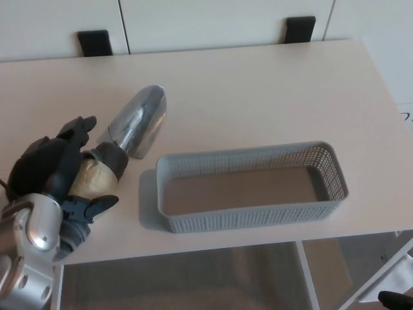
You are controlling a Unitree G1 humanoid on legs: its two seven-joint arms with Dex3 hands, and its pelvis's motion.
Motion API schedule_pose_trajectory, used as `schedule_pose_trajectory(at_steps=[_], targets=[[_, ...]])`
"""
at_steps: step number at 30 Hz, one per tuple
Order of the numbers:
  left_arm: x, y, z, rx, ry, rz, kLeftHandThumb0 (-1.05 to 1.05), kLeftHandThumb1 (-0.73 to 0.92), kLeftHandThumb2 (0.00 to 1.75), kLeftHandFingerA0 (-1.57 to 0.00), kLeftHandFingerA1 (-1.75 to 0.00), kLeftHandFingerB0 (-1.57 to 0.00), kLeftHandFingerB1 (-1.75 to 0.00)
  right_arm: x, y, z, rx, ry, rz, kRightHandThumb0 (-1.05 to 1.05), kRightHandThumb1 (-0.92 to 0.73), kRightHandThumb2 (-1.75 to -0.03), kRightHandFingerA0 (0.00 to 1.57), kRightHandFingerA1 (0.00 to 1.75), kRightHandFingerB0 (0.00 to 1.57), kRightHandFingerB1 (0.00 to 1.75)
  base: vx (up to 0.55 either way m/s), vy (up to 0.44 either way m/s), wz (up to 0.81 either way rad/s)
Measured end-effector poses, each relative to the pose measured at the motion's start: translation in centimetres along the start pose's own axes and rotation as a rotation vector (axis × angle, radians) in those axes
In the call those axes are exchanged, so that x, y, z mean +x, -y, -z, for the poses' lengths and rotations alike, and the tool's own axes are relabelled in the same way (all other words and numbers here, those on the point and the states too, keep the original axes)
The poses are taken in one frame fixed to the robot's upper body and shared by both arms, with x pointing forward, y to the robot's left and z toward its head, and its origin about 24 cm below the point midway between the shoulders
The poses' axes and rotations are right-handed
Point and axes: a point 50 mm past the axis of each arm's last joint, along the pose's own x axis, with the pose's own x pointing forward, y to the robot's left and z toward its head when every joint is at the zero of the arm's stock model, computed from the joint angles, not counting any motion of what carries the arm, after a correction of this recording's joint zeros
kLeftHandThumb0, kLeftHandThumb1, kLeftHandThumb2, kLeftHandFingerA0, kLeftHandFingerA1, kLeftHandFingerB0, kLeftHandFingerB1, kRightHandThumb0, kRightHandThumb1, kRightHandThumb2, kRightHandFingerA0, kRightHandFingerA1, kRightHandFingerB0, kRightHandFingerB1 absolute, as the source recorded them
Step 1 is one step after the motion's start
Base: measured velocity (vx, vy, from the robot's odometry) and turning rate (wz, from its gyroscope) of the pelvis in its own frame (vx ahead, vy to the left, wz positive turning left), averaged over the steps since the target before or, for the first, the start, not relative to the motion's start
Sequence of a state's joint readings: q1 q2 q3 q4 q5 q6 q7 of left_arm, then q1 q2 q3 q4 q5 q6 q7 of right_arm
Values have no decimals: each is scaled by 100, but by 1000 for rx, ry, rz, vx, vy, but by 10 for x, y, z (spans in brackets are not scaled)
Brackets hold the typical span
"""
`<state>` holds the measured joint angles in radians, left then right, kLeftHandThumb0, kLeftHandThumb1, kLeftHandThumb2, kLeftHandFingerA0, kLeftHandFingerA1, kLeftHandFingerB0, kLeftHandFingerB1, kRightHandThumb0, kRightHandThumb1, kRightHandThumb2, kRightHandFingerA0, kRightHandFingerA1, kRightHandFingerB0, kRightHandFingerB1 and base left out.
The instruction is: The robot walks towards a desk on which a shovel is kept on the left hand side and a container is kept on the right hand side. The robot picks up the shovel using its left hand and places it in the container.
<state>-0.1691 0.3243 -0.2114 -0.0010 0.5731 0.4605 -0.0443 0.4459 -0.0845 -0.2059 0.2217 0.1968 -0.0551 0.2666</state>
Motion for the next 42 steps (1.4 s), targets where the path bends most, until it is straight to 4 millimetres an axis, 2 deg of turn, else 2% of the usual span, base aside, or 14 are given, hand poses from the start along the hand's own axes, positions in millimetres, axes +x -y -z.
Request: schedule_pose_trajectory(at_steps=[10, 11, 12, 13, 16, 17, 19, 23, 33, 38, 39, 40, 41, 42], targets=[[1, 2, -1, -10, -22, 16, -33, 21, 83, -2, -49, 0, -48, 1, 0, -1, 0, 2, 0, -33, -45, -54, 85, 50, 67, 47, 0, 0, 0], [1, 2, -1, -11, -25, 18, -65, 41, 73, -15, -44, -7, -23, 1, 0, -1, 0, 2, 0, -32, -45, -53, 88, 50, 69, 47, 0, 0, 0], [1, 2, -1, -12, -27, 20, -33, 22, 83, -2, -49, 0, -48, 1, 0, -1, 0, 2, 0, -32, -45, -53, 88, 50, 69, 47, 0, 0, 0], [1, 2, 0, -12, -30, 22, -64, 41, 73, -15, -44, -6, -24, 1, 0, -1, 0, 2, 0, -32, -45, -53, 88, 50, 69, 47, 0, 0, 0], [1, 3, 1, -11, -40, 29, -32, 21, 83, -2, -49, 0, -48, 0, 0, -2, -1, 5, -1, -32, -44, -53, 86, 50, 67, 48, 0, 0, 0], [1, 4, 2, -11, -44, 31, -59, 39, 69, -14, -43, -6, -22, 0, 0, -3, -1, 6, 0, -33, -44, -53, 85, 51, 67, 48, 0, 0, 0], [2, 5, 3, -11, -54, 42, -48, 35, 65, -12, -42, -5, -19, 1, 0, -3, -2, 7, -1, -34, -44, -53, 85, 50, 67, 48, 0, 0, 0], [6, 7, 7, -14, -81, 70, -36, 39, 52, -14, -34, -2, -24, 1, 0, -3, -3, 7, -1, -34, -44, -53, 85, 50, 67, 47, 0, 0, 0], [20, 11, 13, -42, -144, 121, -36, 28, 69, -8, -46, 0, -27, 2, -1, -8, -10, 23, -6, -36, -43, -53, 85, 49, 67, 47, 0, 0, 0], [24, 13, 11, -48, -151, 126, -40, 40, 52, -15, -35, -4, -24, 2, -2, -9, -12, 24, -7, -37, -42, -53, 86, 49, 68, 47, 0, 0, 0], [25, 14, 10, -45, -154, 126, -44, 36, 60, -12, -41, -6, -20, 2, -2, -9, -13, 23, -7, -35, -42, -53, 87, 50, 69, 48, 0, 0, 0], [26, 14, 10, -43, -156, 127, -46, 35, 61, -15, -42, -7, -23, 3, -2, -9, -13, 23, -8, -35, -43, -53, 87, 50, 69, 48, 0, 0, 0], [27, 14, 10, -41, -157, 127, -49, 38, 64, -42, -53, -8, -29, 3, -2, -9, -13, 23, -8, -36, -42, -53, 88, 49, 69, 47, 0, 0, 0], [28, 15, 10, -34, -157, 125, -43, 48, 63, -75, -92, -14, -33, 3, -2, -10, -13, 24, -8, -36, -43, -53, 89, 50, 69, 47, 0, 0, 0]])
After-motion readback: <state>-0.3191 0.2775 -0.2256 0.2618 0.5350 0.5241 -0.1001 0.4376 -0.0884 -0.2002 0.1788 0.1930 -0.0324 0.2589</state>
